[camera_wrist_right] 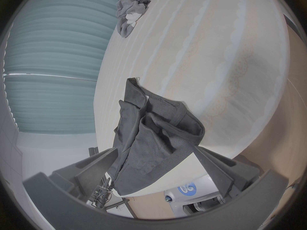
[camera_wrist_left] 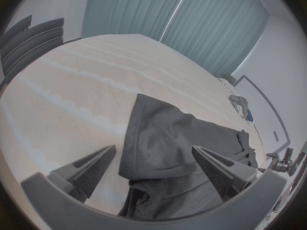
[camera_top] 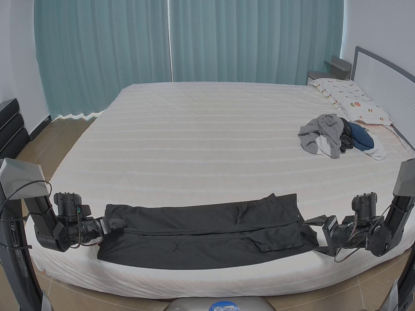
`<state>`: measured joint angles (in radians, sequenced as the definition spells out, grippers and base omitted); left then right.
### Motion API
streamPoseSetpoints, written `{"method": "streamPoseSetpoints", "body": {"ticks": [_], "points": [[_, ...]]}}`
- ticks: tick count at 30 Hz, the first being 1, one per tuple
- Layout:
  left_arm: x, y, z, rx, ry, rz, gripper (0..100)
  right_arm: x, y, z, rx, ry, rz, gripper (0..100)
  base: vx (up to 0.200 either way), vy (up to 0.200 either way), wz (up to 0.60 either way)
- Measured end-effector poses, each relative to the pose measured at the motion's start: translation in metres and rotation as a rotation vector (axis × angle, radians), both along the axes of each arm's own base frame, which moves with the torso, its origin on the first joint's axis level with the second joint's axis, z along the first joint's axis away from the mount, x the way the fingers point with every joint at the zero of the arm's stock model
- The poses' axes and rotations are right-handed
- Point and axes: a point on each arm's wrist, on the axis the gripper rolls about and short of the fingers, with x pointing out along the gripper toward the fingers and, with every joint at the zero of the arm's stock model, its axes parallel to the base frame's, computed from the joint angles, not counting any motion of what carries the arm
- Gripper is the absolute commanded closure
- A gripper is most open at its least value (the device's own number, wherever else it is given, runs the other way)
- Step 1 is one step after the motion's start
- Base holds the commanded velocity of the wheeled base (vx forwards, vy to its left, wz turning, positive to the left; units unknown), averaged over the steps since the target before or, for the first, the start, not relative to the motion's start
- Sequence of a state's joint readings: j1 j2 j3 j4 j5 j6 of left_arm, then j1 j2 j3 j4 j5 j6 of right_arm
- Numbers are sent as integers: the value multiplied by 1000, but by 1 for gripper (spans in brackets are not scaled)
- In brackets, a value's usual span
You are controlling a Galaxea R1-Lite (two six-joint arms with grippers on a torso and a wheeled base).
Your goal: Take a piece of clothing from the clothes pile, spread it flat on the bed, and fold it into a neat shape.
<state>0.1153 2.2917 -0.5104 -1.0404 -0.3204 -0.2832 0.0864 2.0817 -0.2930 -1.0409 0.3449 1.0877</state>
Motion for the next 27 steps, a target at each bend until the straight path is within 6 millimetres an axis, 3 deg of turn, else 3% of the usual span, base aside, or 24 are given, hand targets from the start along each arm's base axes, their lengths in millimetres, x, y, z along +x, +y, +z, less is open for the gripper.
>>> {"method": "streamPoseSetpoints", "body": {"ticks": [4,5,27], "points": [[1,-5,-1,7,1,-4,0,0,0,0,0,1,0,0,0,0,0],[2,-5,-1,7,1,-5,100,0,0,0,0,1,0,0,0,0,0],[-1,-12,-1,-11,16,-12,100,-1,0,-1,0,6,1,0,0,0,0]]}}
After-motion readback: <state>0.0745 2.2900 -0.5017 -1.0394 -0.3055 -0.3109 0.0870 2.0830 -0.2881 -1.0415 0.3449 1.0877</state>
